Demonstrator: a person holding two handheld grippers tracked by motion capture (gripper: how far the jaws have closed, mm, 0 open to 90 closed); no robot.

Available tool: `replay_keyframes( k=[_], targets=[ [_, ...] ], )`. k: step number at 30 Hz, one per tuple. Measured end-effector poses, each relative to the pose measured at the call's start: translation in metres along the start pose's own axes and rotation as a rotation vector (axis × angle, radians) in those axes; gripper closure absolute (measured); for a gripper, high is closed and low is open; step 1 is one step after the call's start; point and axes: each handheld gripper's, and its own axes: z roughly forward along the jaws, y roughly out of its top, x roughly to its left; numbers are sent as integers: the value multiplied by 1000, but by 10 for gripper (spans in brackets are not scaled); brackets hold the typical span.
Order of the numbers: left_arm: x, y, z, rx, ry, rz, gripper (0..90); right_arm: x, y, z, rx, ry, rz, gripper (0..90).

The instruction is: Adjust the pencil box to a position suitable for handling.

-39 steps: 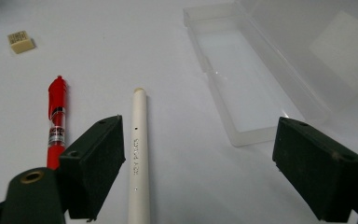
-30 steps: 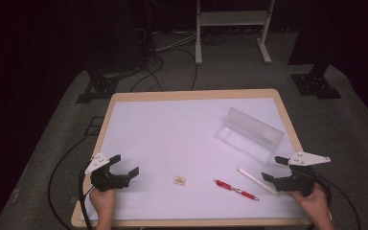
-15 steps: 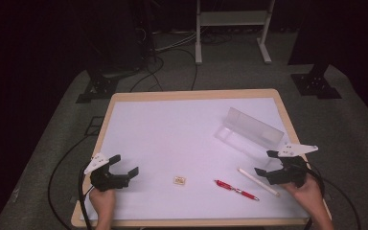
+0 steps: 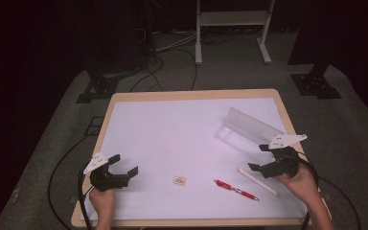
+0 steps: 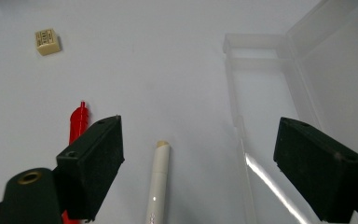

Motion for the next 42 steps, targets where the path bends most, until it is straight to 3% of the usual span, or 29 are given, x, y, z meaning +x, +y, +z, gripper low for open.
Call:
replay_keyframes(
  k=[7,13,18,26,36,38,42],
  targets=[
    [0,0,0,-5,-5,0,0,-2,13,9,25,6,-12,153],
    [1,0,0,-3,-4,-5,0,-5,24,28,89,34,-41,153],
    [1,0,0,-2,-3,-4,0,-9,30,40,122,26,-53,153],
    [1,0,0,-2,-5,-10,0,-21,31,51,138,22,-16,163],
    [1,0,0,-1,-5,-10,0,-33,26,60,174,9,8,324],
    [1,0,0,-1,-4,-11,0,-35,25,63,192,1,-15,407],
    [2,0,-1,-8,-7,-16,0,-38,22,66,226,-14,-4,503]
  ],
)
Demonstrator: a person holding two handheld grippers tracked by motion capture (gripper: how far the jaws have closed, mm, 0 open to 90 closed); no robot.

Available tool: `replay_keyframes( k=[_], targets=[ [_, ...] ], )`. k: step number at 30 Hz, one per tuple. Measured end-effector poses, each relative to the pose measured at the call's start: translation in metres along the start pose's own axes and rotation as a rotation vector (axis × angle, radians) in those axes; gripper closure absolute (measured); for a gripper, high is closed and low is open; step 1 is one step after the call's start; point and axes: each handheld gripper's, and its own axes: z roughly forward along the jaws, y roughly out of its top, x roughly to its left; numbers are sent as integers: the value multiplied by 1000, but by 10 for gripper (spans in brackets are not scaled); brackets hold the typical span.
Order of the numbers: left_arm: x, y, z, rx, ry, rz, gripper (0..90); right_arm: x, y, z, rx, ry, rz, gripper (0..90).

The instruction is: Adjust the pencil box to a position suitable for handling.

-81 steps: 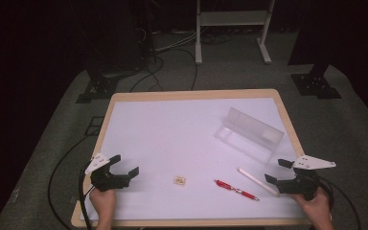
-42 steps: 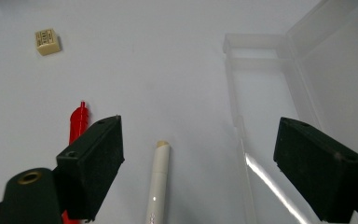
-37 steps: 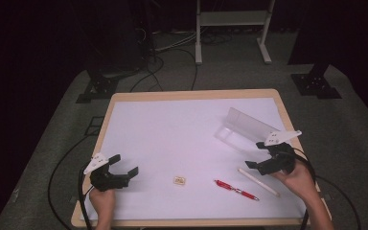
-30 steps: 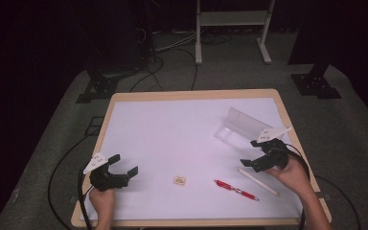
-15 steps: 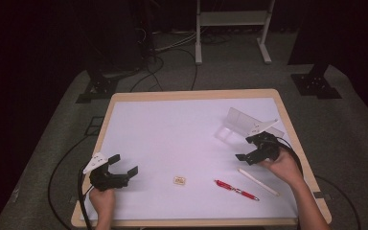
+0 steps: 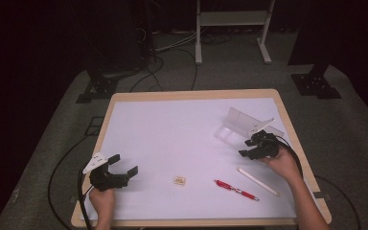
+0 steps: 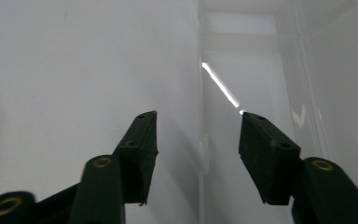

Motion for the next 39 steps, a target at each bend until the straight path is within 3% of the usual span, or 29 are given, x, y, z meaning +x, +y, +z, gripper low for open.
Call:
replay_keyframes(
  k=[6,7,12,20,35,39],
  targets=[
    [0,0,0,0,-2,0,0,-1,0,7,31,-14,-15,600],
    [0,0,0,-2,0,-5,0,0,1,10,42,-22,-35,644],
    [0,0,0,-4,-1,-8,0,0,1,14,66,-30,-33,706],
    [0,0,0,-6,-12,-4,0,-1,1,21,95,-18,-48,850],
    [1,0,0,-7,-13,-14,0,3,4,17,105,-51,-93,863],
    [1,0,0,-9,-14,-17,0,7,12,11,83,-52,-113,864]
  ],
)
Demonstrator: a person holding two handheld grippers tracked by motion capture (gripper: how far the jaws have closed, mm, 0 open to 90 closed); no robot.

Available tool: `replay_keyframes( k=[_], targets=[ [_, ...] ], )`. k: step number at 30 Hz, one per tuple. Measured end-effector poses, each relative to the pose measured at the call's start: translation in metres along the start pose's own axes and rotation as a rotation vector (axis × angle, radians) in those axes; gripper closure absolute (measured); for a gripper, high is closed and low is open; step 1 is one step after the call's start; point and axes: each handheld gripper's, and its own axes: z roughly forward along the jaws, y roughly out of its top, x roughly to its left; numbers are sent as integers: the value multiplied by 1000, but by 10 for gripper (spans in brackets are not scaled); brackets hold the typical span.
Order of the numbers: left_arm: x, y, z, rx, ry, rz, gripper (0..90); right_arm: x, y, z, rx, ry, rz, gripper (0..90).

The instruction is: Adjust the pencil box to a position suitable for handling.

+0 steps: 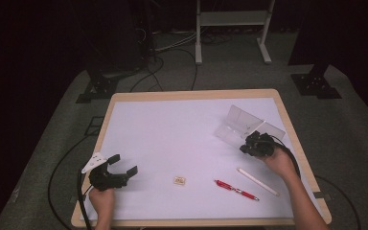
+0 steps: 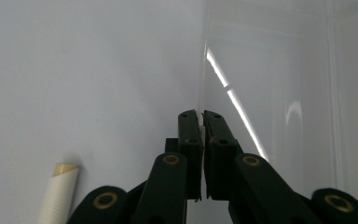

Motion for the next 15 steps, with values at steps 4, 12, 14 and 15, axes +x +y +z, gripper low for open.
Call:
replay_keyframes(
  k=[4,12,14,15],
  targets=[
    [0,0,-1,-2,1,-6,0,5,13,-7,-17,5,-55,864],
    [3,0,-1,0,-7,-27,0,15,34,-12,-30,19,-119,863],
    [3,0,-1,-1,-8,-27,0,16,38,-12,-36,28,-130,862],
    [3,0,-1,0,-7,-23,0,17,40,-12,-41,37,-132,862]
  ],
)
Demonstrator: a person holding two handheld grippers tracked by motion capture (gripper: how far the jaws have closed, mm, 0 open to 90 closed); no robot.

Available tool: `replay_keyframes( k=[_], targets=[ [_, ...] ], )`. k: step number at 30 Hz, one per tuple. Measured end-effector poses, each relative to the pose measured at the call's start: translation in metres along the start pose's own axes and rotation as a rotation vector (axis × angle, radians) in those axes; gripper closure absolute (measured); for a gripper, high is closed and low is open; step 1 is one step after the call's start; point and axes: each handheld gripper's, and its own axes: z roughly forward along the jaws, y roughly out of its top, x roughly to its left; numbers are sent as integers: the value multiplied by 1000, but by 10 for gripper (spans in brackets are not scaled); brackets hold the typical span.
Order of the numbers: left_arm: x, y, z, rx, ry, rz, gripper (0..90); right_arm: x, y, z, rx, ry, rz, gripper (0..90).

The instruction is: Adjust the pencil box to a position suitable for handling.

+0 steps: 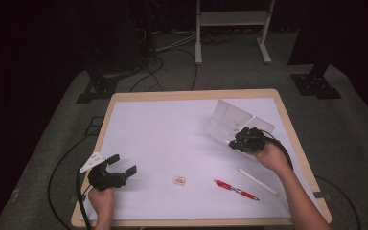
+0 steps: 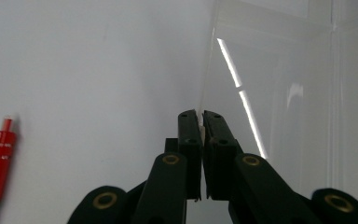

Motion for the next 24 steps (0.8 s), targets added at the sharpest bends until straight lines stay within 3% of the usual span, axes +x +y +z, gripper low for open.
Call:
replay_keyframes(
  k=[10,24],
  targets=[
    [-2,0,0,3,1,7,0,10,20,11,19,57,-81,862],
    [-3,-1,1,3,16,16,0,30,41,29,-1,165,-169,861]
  ],
)
